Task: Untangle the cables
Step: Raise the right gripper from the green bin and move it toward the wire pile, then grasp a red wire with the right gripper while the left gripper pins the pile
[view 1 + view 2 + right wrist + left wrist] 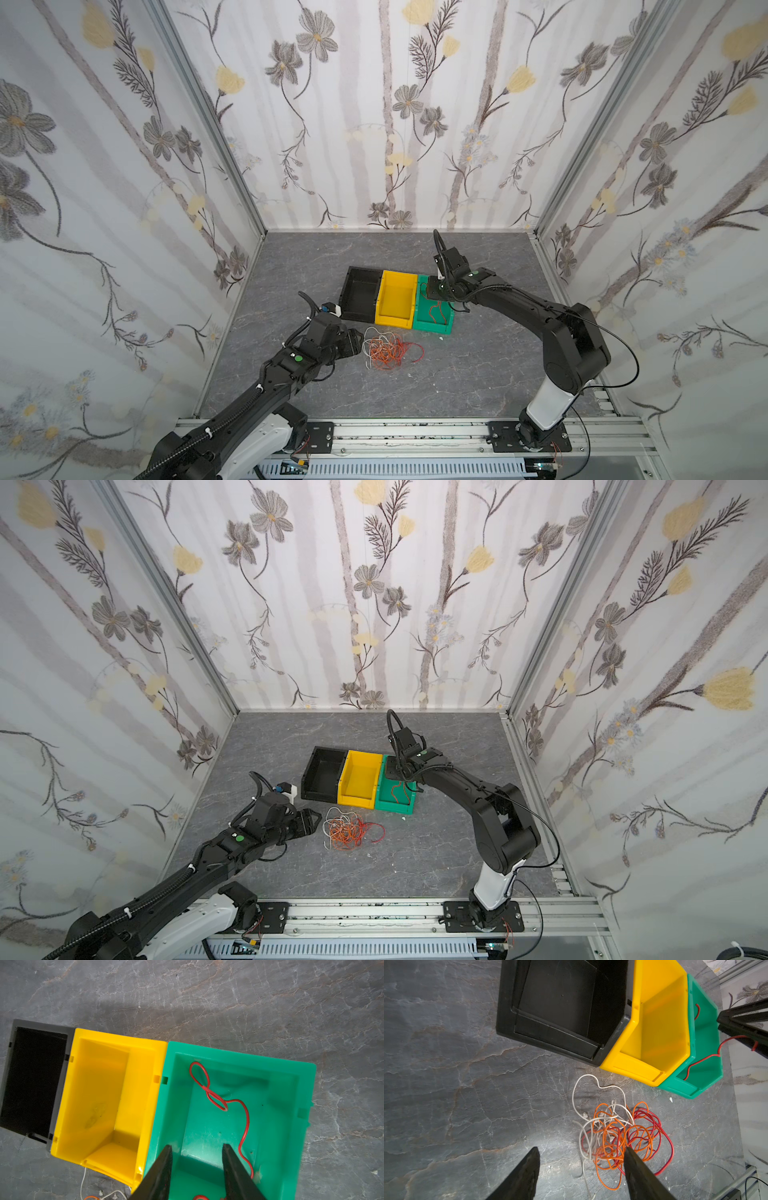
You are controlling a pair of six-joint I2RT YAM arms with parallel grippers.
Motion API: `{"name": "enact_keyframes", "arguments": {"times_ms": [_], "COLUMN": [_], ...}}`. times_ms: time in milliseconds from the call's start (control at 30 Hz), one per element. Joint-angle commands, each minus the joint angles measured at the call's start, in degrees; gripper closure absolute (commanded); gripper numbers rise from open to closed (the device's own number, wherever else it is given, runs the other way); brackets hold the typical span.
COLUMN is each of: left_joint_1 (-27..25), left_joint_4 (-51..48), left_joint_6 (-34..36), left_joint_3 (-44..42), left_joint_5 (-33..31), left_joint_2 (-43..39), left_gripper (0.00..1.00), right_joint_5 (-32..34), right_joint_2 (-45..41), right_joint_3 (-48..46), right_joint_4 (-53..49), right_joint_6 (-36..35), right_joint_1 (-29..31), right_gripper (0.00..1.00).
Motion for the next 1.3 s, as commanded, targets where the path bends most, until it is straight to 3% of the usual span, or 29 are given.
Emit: {"name": "enact_keyframes", "arguments": {"times_ms": [0,400,667,1033,1267], "left_joint_1": [0.1,-0.6,-5.4,-8.9,-11.5], "left_joint_4": [1.9,3.1,7.2,11.2,14.0], "left_joint_6": [-0.6,0.1,-0.9,-1.4,-2.9], "left_joint_3": [0.0,0.2,-0.1,0.8,1.1], "left_joint_5": [1.0,4.6,5.1,3.9,1.7], "left_joint_2": [0.3,2.6,7.0,15.0,18.8], "left_gripper": [0.34,0.32,0.31,0.31,0.36], "right_joint_5": [-1.5,-3.2,-5.6,-7.5,-9.1], "right_joint_2": [-1.4,-8.0,-16.1,-25.7,-25.5], "right_joint_3": [-0.3,-1.3,-6.9,-19.2,-26.2], "right_joint_4": [0.2,-0.9,-0.9,3.4,7.7], "right_joint_6": [-0.9,-2.1,-1.6,2.7,6.0], "right_joint_1": [0.0,0.1,0.5,6.6,10.9], "right_gripper": [0.53,0.48,0.48,0.48,0.48]}}
